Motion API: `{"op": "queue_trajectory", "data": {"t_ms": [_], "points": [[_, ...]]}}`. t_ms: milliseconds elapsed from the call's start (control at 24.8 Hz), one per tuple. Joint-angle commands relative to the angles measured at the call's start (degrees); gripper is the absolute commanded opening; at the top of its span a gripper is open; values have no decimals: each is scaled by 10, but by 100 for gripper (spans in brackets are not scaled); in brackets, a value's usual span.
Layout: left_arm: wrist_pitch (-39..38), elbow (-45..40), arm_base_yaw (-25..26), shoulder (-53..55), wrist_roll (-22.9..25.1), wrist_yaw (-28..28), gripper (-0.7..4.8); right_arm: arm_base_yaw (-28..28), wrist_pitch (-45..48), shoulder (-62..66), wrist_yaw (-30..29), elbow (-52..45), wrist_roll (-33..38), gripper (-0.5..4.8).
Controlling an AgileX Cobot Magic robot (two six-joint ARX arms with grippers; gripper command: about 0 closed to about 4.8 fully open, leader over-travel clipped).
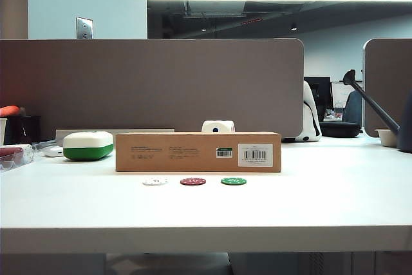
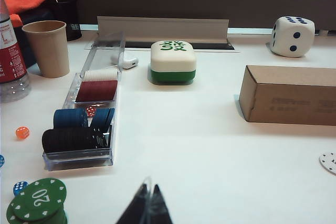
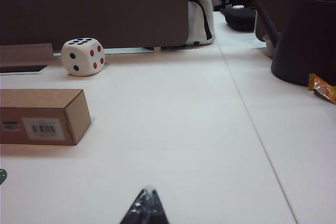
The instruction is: Push the chip with the lowest value in the row forward next to the rectangular box.
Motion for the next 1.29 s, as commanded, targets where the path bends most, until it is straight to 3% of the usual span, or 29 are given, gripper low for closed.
{"op": "queue_trajectory", "data": {"t_ms": [40,524,645,887,1169,1290], "points": [[7,2,1,0,2,0,-5,0,9,0,-1,-3,-2,-9],[6,7,0,9,2,0,-5,0,9,0,0,-3,-2,-9],[-32,42,-1,52,2,0,-5,0,10,0,-1,-3,-2,-9],[-182,223,-1,244,2,0,-5,0,9,0,0,-3,-2,-9],[-205,381,-26,410,2,-1,-5,0,9,0,-1,-3,-2,-9],[-198,496,-94,521,2,-1,-5,0,9,0,-1,-3,-2,-9]]}}
